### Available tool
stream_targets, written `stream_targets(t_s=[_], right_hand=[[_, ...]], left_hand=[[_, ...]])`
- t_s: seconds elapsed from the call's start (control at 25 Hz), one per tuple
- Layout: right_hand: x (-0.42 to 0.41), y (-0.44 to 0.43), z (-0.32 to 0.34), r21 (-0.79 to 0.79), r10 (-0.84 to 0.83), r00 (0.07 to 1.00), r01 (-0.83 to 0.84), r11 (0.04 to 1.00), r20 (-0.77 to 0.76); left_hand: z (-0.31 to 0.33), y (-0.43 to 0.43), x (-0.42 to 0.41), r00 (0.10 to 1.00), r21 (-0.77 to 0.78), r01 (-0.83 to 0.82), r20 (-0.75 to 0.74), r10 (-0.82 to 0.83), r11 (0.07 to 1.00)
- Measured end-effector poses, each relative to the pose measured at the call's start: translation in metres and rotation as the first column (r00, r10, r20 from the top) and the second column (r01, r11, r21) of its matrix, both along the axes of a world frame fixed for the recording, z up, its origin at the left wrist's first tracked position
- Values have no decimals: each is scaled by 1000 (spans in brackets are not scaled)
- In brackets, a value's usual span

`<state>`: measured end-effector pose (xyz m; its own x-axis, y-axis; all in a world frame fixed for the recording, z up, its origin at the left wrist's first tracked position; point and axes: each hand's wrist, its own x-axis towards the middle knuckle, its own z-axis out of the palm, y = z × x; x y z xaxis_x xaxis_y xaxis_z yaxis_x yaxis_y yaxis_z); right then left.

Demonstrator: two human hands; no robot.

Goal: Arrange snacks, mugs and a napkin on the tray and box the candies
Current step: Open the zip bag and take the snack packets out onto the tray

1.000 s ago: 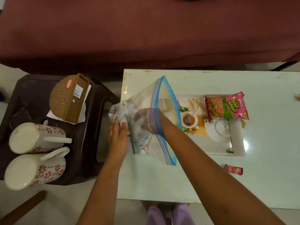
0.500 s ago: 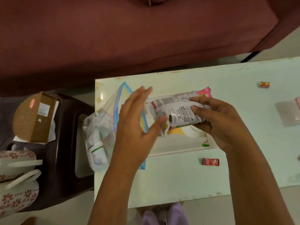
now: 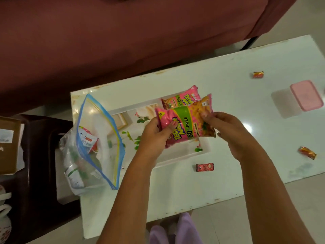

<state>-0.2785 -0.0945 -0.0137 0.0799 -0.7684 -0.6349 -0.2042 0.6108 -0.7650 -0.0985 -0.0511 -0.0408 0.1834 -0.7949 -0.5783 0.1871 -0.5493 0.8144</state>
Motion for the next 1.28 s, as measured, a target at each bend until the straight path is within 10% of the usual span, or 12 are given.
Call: stream_targets(t_s=[0.28, 0.48, 0.6, 0.68, 0.76, 0.88, 1.08, 1.28], right_hand=[[-10, 8, -76, 19, -110, 969, 117, 993, -222], [-14, 23, -90, 220, -325, 945, 322, 921, -24], [-10, 36, -90, 188, -52, 963, 104, 977, -265], [-10, 34, -81, -112, -32, 874, -26, 993, -484], [-7, 21, -65, -394, 21, 953, -144, 908, -302], [0, 5, -57, -317, 286, 958, -267, 910, 15], [4, 17, -83, -49, -356, 934, 358, 933, 32], [15, 44, -118, 22, -588, 786, 602, 798, -190]], left_hand=[[-51, 11, -44, 974, 291, -211, -21, 227, 933], [-62, 23, -44, 966, 310, -98, -199, 166, 946], [-59, 18, -37, 976, 152, -213, -21, 219, 965], [-53, 6, -27, 973, 71, -137, 198, 121, 988], [-47, -5, -16, 956, 29, 24, 292, -31, 999], [-33, -16, -10, 924, -15, 276, 279, -261, 961], [-37, -11, -28, 896, -114, 135, 438, -72, 984], [-77, 31, -45, 804, 96, 329, 494, -332, 939]])
